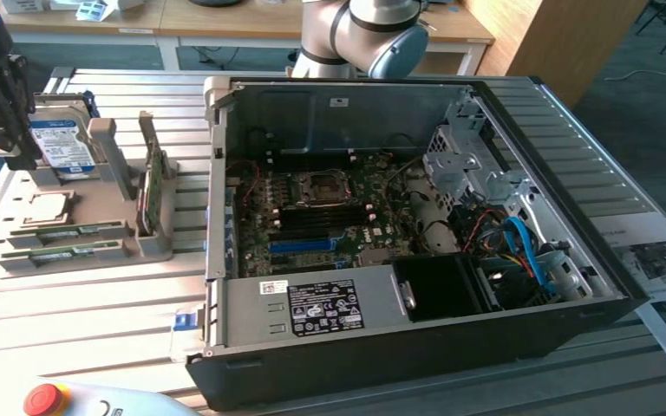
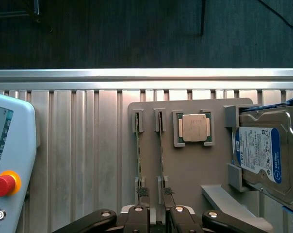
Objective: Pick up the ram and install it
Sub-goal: 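Pick up the ram and move it above insertion slot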
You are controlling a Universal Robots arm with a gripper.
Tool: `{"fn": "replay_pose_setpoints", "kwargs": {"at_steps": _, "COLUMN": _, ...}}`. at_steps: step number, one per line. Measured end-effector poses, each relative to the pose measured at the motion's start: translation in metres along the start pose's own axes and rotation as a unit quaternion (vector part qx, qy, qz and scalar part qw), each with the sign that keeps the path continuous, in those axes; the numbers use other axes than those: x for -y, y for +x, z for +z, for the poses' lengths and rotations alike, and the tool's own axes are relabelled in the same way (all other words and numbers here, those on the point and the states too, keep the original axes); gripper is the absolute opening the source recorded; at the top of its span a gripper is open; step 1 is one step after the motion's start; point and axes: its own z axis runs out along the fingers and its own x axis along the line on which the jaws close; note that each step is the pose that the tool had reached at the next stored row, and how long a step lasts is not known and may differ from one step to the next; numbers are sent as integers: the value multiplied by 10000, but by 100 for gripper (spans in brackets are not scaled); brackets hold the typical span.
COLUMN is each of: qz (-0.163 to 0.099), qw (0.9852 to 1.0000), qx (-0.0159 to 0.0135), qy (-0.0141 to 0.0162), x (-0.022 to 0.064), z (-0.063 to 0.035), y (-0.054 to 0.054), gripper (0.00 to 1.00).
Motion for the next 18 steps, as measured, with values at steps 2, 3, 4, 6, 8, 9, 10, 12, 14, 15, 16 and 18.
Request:
{"fn": "replay_pose_setpoints", "kwargs": {"at_steps": 2, "qz": 0, "qw": 10000, "qx": 0, "qy": 0, "x": 0, "z": 0, "y": 0, "gripper": 24}}
{"fn": "replay_pose_setpoints", "kwargs": {"at_steps": 3, "qz": 0, "qw": 10000, "qx": 0, "qy": 0, "x": 0, "z": 0, "y": 0, "gripper": 24}}
{"fn": "replay_pose_setpoints", "kwargs": {"at_steps": 4, "qz": 0, "qw": 10000, "qx": 0, "qy": 0, "x": 0, "z": 0, "y": 0, "gripper": 24}}
{"fn": "replay_pose_setpoints", "kwargs": {"at_steps": 6, "qz": 0, "qw": 10000, "qx": 0, "qy": 1, "x": 0, "z": 5, "y": 0, "gripper": 24}}
{"fn": "replay_pose_setpoints", "kwargs": {"at_steps": 8, "qz": 0, "qw": 10000, "qx": 0, "qy": 0, "x": 0, "z": 12, "y": 0, "gripper": 24}}
{"fn": "replay_pose_setpoints", "kwargs": {"at_steps": 9, "qz": 0, "qw": 10000, "qx": 0, "qy": 0, "x": 0, "z": 17, "y": -1, "gripper": 24}}
{"fn": "replay_pose_setpoints", "kwargs": {"at_steps": 10, "qz": 0, "qw": 10000, "qx": 0, "qy": 0, "x": 1, "z": 24, "y": -1, "gripper": 24}}
{"fn": "replay_pose_setpoints", "kwargs": {"at_steps": 12, "qz": 0, "qw": 10000, "qx": 0, "qy": 0, "x": 1, "z": 38, "y": -1, "gripper": 24}}
{"fn": "replay_pose_setpoints", "kwargs": {"at_steps": 14, "qz": 0, "qw": 10000, "qx": 0, "qy": 0, "x": 1, "z": 54, "y": -2, "gripper": 24}}
{"fn": "replay_pose_setpoints", "kwargs": {"at_steps": 15, "qz": 0, "qw": 10000, "qx": 0, "qy": 0, "x": 2, "z": 64, "y": -2, "gripper": 24}}
{"fn": "replay_pose_setpoints", "kwargs": {"at_steps": 16, "qz": 0, "qw": 10000, "qx": 0, "qy": 0, "x": 2, "z": 74, "y": -2, "gripper": 24}}
{"fn": "replay_pose_setpoints", "kwargs": {"at_steps": 18, "qz": 0, "qw": 10000, "qx": 0, "qy": 0, "x": 3, "z": 98, "y": -3, "gripper": 24}}
